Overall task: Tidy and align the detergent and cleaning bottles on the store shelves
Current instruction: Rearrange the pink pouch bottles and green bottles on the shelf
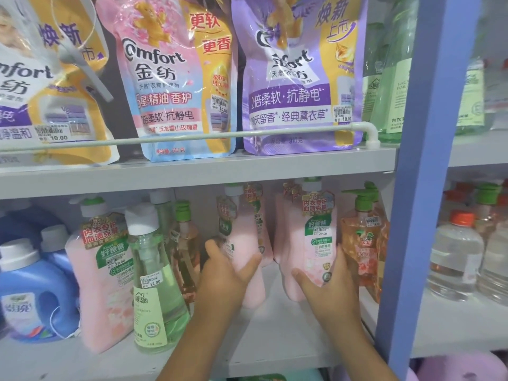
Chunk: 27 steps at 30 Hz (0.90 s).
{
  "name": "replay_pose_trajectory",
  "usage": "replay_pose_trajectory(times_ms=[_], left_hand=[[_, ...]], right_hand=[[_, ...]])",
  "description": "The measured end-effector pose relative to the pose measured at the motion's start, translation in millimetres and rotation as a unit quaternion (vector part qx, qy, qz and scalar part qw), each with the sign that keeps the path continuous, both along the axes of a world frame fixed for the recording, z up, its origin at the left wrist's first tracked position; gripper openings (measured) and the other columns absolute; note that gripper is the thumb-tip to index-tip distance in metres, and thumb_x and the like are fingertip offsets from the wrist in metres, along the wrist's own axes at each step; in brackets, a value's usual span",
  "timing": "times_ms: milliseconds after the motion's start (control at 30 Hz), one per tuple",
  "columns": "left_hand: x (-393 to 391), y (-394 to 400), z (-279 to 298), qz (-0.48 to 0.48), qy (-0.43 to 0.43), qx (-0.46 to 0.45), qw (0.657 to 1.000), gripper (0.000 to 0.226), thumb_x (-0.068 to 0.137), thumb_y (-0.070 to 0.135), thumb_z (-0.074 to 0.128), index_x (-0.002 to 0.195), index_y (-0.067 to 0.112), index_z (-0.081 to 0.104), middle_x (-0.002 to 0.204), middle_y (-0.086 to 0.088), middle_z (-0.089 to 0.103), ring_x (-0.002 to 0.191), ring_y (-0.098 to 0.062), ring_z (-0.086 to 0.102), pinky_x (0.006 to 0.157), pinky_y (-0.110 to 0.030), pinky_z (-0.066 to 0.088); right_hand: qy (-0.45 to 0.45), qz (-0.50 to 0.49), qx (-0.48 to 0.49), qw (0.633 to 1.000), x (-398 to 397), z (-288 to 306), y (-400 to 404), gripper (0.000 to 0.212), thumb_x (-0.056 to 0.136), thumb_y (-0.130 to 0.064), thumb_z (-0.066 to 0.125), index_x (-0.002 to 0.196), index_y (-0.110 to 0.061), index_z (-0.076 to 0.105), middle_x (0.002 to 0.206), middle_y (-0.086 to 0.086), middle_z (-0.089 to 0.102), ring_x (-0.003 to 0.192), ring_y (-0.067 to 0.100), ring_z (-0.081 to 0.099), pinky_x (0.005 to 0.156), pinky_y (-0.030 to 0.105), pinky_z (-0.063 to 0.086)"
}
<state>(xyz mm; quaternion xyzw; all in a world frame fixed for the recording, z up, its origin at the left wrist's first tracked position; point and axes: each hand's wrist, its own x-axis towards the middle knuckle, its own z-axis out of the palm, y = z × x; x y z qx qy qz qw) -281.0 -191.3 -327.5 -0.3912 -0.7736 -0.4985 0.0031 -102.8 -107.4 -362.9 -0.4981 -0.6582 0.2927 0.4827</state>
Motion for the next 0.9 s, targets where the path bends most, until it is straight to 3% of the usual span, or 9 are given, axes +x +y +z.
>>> replay_pose_trajectory(times_ms=[67,133,233,333,433,500,633,767,900], left_hand=[[-6.0,-2.5,-8.2,-0.045,0.004,0.058,0.997,0.054,0.081,0.047,0.079,0.11,0.022,0.04,0.078,0.001,0.055,0.076,-0.025,0.059,0.066,-0.039,0.049],[-7.9,-4.6,-16.2,-0.053,0.048,0.078,0.994,0.05,0.079,0.038,0.083,0.107,0.027,0.043,0.1,0.006,0.048,0.092,-0.021,0.053,0.079,-0.033,0.046],[-10.3,-1.6,-16.4,-0.072,-0.037,0.059,0.995,0.074,0.077,0.03,0.087,0.129,0.021,0.036,0.134,0.003,0.044,0.12,-0.02,0.05,0.106,-0.043,0.044],[-10.9,9.4,-9.1,-0.07,-0.11,0.021,0.991,0.072,0.068,0.04,0.092,0.109,0.019,0.038,0.114,0.001,0.062,0.105,-0.024,0.064,0.093,-0.049,0.054],[-2.3,22.5,-1.7,0.058,-0.008,-0.075,0.996,0.094,0.05,0.075,0.085,0.111,0.015,0.046,0.12,-0.007,0.052,0.115,-0.031,0.054,0.092,-0.042,0.049],[4.4,34.4,-0.5,0.102,0.016,-0.093,0.99,0.107,0.046,0.083,0.081,0.117,0.009,0.05,0.124,-0.013,0.05,0.12,-0.034,0.049,0.096,-0.044,0.046],[-5.9,57.6,-13.6,0.038,-0.096,0.011,0.995,0.1,0.053,0.053,0.097,0.125,0.008,0.044,0.122,-0.013,0.048,0.115,-0.035,0.054,0.096,-0.046,0.051],[-32.0,58.2,-32.4,-0.102,-0.189,0.054,0.975,0.056,0.067,0.02,0.084,0.108,0.038,0.05,0.102,0.013,0.071,0.079,0.011,0.068,0.058,-0.004,0.048],[-38.6,55.3,-33.9,-0.14,-0.206,0.052,0.967,0.056,0.07,0.015,0.08,0.112,0.038,0.052,0.096,0.015,0.073,0.079,0.012,0.067,0.054,-0.002,0.047]], right_hand=[[0.042,0.008,-0.013,0.999,-0.1,1.2,2.9,0.087,0.072,-0.045,0.09,0.144,-0.031,0.041,0.138,-0.005,0.051,0.126,0.022,0.053,0.093,0.036,0.048],[0.105,0.024,-0.038,0.993,-0.9,6.0,4.3,0.075,0.07,-0.046,0.091,0.129,-0.039,0.044,0.121,-0.014,0.063,0.109,0.015,0.064,0.077,0.029,0.049],[0.162,0.024,-0.062,0.984,-4.4,13.3,7.1,0.074,0.07,-0.05,0.09,0.125,-0.037,0.043,0.108,-0.018,0.067,0.095,0.007,0.066,0.065,0.023,0.046],[0.158,0.017,-0.067,0.985,-7.3,19.5,10.2,0.074,0.068,-0.054,0.089,0.121,-0.039,0.041,0.098,-0.025,0.065,0.086,-0.005,0.061,0.06,0.02,0.041],[0.124,0.022,-0.056,0.99,-7.9,24.6,15.4,0.072,0.056,-0.068,0.085,0.112,-0.036,0.054,0.093,-0.023,0.07,0.084,-0.005,0.064,0.063,0.022,0.043],[0.106,0.022,-0.059,0.992,-8.1,26.3,19.3,0.074,0.05,-0.073,0.081,0.107,-0.032,0.058,0.091,-0.018,0.073,0.082,0.001,0.068,0.063,0.026,0.046],[0.1,0.032,-0.059,0.993,-9.8,24.7,28.0,0.069,0.053,-0.06,0.091,0.097,-0.031,0.046,0.085,-0.013,0.071,0.074,0.004,0.07,0.061,0.029,0.049],[0.135,0.039,-0.061,0.988,-12.3,17.3,37.8,0.058,0.064,-0.04,0.095,0.097,-0.029,0.049,0.08,-0.013,0.072,0.064,-0.007,0.068,0.051,0.016,0.049],[0.128,0.045,-0.061,0.989,-12.7,17.1,38.4,0.056,0.067,-0.046,0.092,0.098,-0.03,0.048,0.082,-0.016,0.073,0.066,-0.01,0.067,0.057,0.023,0.047]])
